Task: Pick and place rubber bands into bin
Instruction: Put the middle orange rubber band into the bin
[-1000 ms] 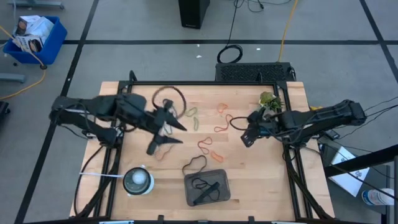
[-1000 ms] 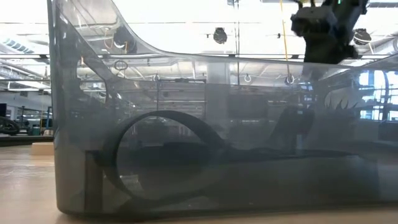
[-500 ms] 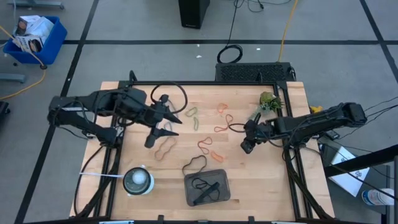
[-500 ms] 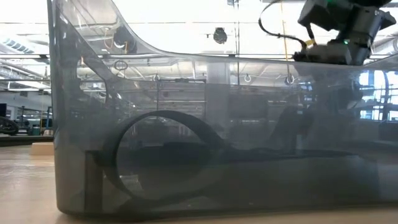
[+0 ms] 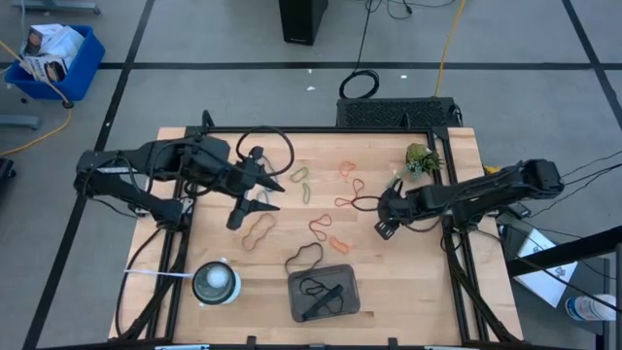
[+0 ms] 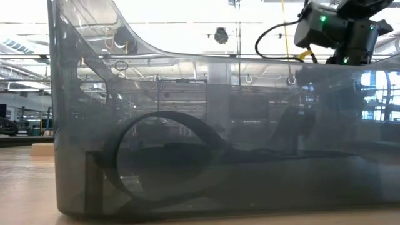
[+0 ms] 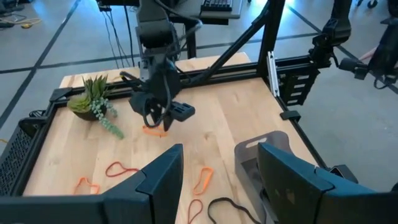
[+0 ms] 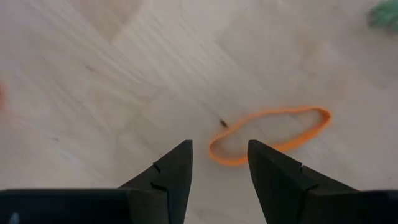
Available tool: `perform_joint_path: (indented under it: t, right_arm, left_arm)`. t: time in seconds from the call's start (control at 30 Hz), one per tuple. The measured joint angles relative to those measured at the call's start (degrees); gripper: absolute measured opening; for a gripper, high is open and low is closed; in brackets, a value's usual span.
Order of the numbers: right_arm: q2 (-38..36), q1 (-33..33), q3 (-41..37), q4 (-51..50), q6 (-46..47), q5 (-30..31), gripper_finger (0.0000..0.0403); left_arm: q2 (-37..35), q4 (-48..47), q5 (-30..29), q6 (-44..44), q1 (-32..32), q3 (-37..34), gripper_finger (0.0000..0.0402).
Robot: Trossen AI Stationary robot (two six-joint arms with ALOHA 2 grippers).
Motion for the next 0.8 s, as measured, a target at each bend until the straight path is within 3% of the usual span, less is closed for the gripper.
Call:
perform_joint_path:
  t: [0.53, 0.67, 0.8]
  right_arm:
    - [9.1, -0.3, 0.3, 3.3, -0.6, -1.4, 0.014]
    - [10.2, -0.3, 0.3, 3.2, -0.2, -1.5, 0.0105]
    - [9.9, -0.3, 0.2, 3.5, 0.0, -1.4, 0.0043]
  left_arm:
    - [0.0, -1.0, -0.3, 0.0, 0.0, 0.0, 0.0212]
    - [0.0, -1.6, -0.3, 0.0, 0.0, 0.0, 0.0212]
    - [0.0, -2.2, -0.3, 0.0, 0.0, 0.0, 0.0212]
